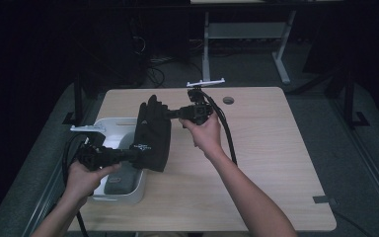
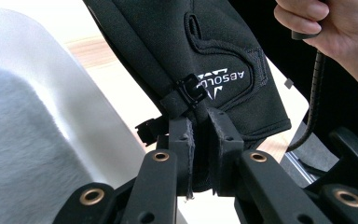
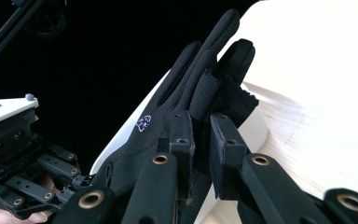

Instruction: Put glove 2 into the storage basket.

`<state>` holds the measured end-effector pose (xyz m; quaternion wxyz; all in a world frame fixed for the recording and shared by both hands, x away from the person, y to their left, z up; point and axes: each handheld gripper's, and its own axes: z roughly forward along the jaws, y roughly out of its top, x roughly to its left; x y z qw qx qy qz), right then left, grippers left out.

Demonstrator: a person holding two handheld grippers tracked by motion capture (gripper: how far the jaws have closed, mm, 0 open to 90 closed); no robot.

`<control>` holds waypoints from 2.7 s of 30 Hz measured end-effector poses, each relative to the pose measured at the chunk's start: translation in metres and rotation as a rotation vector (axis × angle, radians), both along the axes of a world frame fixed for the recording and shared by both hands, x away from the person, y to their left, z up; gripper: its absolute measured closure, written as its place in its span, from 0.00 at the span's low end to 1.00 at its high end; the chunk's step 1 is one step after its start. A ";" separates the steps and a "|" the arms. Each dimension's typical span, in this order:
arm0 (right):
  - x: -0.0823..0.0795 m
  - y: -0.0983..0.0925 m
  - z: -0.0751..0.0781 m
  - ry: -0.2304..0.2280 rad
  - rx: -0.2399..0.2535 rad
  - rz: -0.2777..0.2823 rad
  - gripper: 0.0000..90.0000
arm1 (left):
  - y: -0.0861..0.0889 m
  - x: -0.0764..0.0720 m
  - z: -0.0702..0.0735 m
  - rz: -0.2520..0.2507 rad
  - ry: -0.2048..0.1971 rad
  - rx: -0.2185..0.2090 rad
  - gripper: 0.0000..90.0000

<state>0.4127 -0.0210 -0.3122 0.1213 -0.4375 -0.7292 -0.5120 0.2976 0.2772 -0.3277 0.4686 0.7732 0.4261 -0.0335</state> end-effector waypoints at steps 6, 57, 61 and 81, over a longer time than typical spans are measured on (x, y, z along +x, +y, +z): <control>0.004 0.013 0.004 -0.003 0.002 0.014 0.89 | 0.011 -0.002 0.003 0.025 -0.004 0.003 0.90; 0.014 0.110 -0.047 0.060 -0.034 0.129 0.89 | 0.094 -0.021 -0.038 0.154 0.080 0.009 0.90; 0.013 0.115 -0.056 0.068 -0.049 0.137 0.89 | 0.096 -0.023 -0.045 0.149 0.100 0.014 0.90; 0.011 0.122 -0.080 0.111 -0.117 0.155 0.84 | 0.098 -0.025 -0.060 0.139 0.157 0.040 0.76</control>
